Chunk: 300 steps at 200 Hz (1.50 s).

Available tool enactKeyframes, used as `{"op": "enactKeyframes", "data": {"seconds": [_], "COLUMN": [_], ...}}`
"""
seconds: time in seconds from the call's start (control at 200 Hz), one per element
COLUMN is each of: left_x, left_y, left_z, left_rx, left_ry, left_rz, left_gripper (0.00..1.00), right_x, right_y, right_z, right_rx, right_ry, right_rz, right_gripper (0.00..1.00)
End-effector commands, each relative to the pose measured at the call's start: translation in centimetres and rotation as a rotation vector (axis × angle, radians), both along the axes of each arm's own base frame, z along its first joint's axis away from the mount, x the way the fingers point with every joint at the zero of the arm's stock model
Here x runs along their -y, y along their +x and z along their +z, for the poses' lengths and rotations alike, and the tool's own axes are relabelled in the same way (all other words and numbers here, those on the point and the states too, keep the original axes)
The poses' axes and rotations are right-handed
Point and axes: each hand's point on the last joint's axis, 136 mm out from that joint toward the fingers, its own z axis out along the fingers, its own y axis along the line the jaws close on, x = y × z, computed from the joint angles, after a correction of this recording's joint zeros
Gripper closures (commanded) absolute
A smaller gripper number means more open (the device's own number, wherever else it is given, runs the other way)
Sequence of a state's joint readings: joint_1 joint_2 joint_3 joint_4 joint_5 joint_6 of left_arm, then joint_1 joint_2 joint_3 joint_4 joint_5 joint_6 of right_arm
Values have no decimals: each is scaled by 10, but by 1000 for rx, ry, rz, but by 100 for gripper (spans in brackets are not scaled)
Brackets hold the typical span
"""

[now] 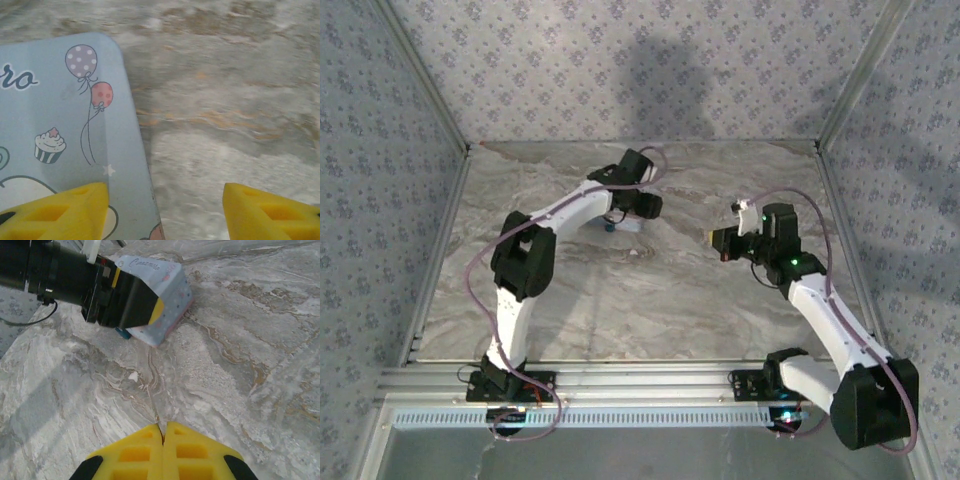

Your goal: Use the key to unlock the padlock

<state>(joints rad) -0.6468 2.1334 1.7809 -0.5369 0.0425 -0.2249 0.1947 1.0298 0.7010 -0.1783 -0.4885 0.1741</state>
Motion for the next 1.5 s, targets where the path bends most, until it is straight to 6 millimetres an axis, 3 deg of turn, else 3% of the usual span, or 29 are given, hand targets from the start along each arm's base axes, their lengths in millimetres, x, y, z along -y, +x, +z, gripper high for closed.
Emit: {"op": "enactKeyframes", "data": {"seconds": [0.0, 0.205, 0.365, 0.44, 0.585, 0.774, 0.949, 1.219, 1.494], "left_x": [23, 58, 69, 72, 72, 43, -3, -61, -83], "left_y": [-44, -60, -69, -66, -57, -50, -57, -82, -99], "left_z": [-29, -33, -30, -15, 35, 92, 112, 95, 54], "left_rx": [-153, -170, -172, -138, -41, 83, 162, 176, 149], "left_ry": [-15, -15, -35, -52, -108, -166, -223, -318, -392], "left_rz": [-62, -151, -185, -203, -216, -172, -103, -36, 18], "left_gripper": [38, 39, 39, 37, 33, 28, 23, 20, 19], "right_x": [9, 16, 18, 18, 13, 1, -12, -41, -81], "right_y": [-7, -9, -9, -8, -6, -3, 1, 8, 28], "right_z": [-10, -14, -16, -18, -17, -21, -23, -26, -24], "right_rx": [-48, -61, -66, -68, -71, -95, -107, -133, -153], "right_ry": [-1, -5, 2, 9, 32, 65, 94, 108, 168], "right_rz": [-39, -69, -78, -75, -54, -10, 23, 103, 176], "right_gripper": [100, 100, 100, 100, 100, 100, 100, 100, 100]}}
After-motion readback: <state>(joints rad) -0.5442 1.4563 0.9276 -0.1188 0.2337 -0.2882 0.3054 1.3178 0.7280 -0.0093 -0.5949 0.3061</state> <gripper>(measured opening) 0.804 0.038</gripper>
